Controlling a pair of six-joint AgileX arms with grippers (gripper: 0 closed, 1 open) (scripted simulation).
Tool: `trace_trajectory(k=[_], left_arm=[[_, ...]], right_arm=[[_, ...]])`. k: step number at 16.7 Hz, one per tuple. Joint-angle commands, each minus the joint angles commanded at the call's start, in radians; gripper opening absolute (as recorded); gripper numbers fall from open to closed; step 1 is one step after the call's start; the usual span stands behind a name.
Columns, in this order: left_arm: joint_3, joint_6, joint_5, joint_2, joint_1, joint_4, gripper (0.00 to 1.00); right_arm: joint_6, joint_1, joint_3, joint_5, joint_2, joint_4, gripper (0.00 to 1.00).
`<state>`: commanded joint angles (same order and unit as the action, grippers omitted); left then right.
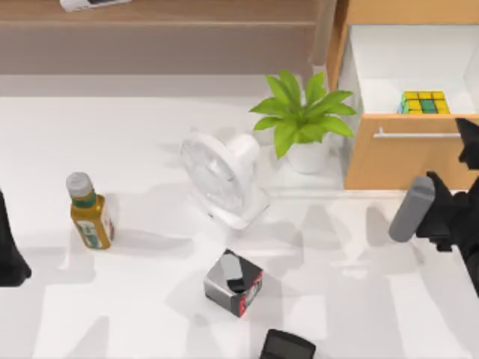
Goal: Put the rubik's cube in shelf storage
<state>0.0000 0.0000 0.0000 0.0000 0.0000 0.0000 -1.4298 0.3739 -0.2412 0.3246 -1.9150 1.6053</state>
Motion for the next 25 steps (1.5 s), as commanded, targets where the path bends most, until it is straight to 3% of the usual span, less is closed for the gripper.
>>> trace_trajectory(k=[5,12,19,25], left_arm=[[0.0,0.0,0.0,0.0,0.0,0.0,1.0],[0.0,0.0,0.0,0.0,0.0,0.0,1.0],[0.0,0.0,0.0,0.0,0.0,0.0,1.0],[0.0,0.0,0.0,0.0,0.0,0.0,1.0]], right_arm=[[0.234,0.052,-0.096,-0.102,0.176,-0.345,1.0],[0.638,0.079,-0.359,-0.247,0.349,-1.012,1.0],[1.013,0.01,-0.795,-0.323,0.325,-1.698,1.0],[1.264,-0.112,-1.258,-0.324,0.117,-2.232,1.0]])
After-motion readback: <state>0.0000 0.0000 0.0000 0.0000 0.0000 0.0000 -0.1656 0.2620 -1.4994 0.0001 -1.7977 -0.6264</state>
